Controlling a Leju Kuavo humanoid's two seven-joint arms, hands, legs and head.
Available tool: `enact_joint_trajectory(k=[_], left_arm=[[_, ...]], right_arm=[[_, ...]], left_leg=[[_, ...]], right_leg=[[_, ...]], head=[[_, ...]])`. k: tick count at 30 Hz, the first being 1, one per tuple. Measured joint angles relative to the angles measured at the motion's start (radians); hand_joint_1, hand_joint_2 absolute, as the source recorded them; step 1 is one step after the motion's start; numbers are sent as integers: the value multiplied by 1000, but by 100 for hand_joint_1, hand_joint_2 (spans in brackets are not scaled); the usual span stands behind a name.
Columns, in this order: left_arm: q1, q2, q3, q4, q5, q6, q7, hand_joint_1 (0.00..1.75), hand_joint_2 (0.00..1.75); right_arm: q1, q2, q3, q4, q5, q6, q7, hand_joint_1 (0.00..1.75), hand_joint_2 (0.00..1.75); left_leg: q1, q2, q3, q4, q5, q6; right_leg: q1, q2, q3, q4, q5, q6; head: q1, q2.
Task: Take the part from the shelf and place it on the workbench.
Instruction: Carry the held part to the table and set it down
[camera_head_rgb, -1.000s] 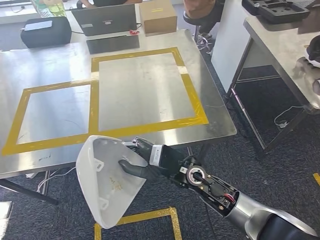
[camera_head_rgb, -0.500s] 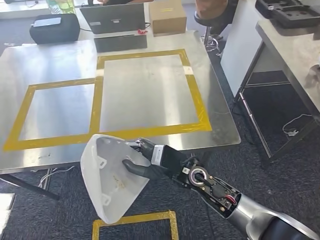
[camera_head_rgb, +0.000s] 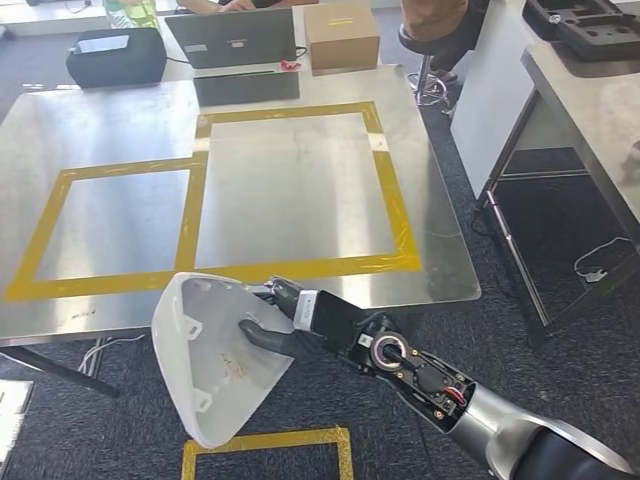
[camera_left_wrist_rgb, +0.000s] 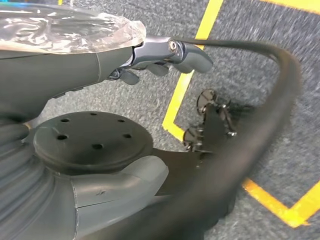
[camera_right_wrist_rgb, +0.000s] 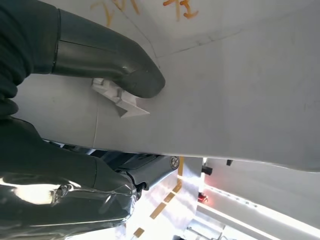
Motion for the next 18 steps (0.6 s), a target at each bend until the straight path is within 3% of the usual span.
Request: enact_joint_trajectory(k=[2, 4, 7, 8, 9, 11, 13, 15, 18], left_arm=[[0, -2, 0, 0, -2, 0, 0, 0, 175], [3, -5, 0, 0, -2, -1, 0, 0, 175], [2, -10, 0, 0, -2, -2, 0, 0, 175], [2, -12, 0, 0, -2, -2, 0, 0, 175], [3, -14, 0, 0, -2, -2, 0, 0, 175], [3, -18, 0, 0, 0, -1, 0, 0, 175], [2, -19, 0, 0, 1, 0, 0, 0, 175], [0, -18, 0, 0, 1, 0, 0, 0, 175], [4, -15, 0, 0, -1, -1, 0, 0, 175]], right_arm=[[0, 0, 0, 0, 1, -1, 1, 175, 175], [-1, 0, -2, -1, 2, -3, 2, 175, 175], [2, 0, -3, 0, 3, -7, 6, 175, 175], [5, 0, -3, 0, 3, -8, 9, 175, 175], [8, 0, -3, 0, 3, -10, 11, 175, 175], [9, 0, -3, 0, 4, -11, 14, 175, 175], [8, 0, -3, 0, 4, -11, 15, 175, 175], [9, 0, -2, 0, 4, -12, 17, 175, 175], [9, 0, -2, 0, 5, -14, 18, 175, 175]], left_leg=[[2, -9, 7, -18, 8, -3], [12, -15, 21, -41, 17, -6], [19, -26, 31, -50, 19, -5], [20, -31, 32, -49, 18, -6], [21, -37, 33, -48, 16, -8], [25, -50, 39, -41, 8, -16], [27, -61, 37, -30, -1, -26], [27, -71, 24, -19, -1, -37], [27, -70, 12, -6, -6, -51]], right_leg=[[-1, -7, 0, -3, -3, 7], [0, 1, -12, 31, -30, 16], [-3, 15, -87, 201, -110, 30], [-5, 15, -108, 243, -119, 34], [-7, 16, -115, 253, -108, 38], [-11, 19, -77, 160, -37, 44], [-16, 39, -23, 45, 12, 46], [-15, 55, -2, 4, 9, 37], [-16, 47, 3, -9, 8, 20]], head=[[-2, 0], [1, 0], [14, 0], [17, 0], [20, 0], [25, 0], [29, 0], [31, 0], [34, 0]])
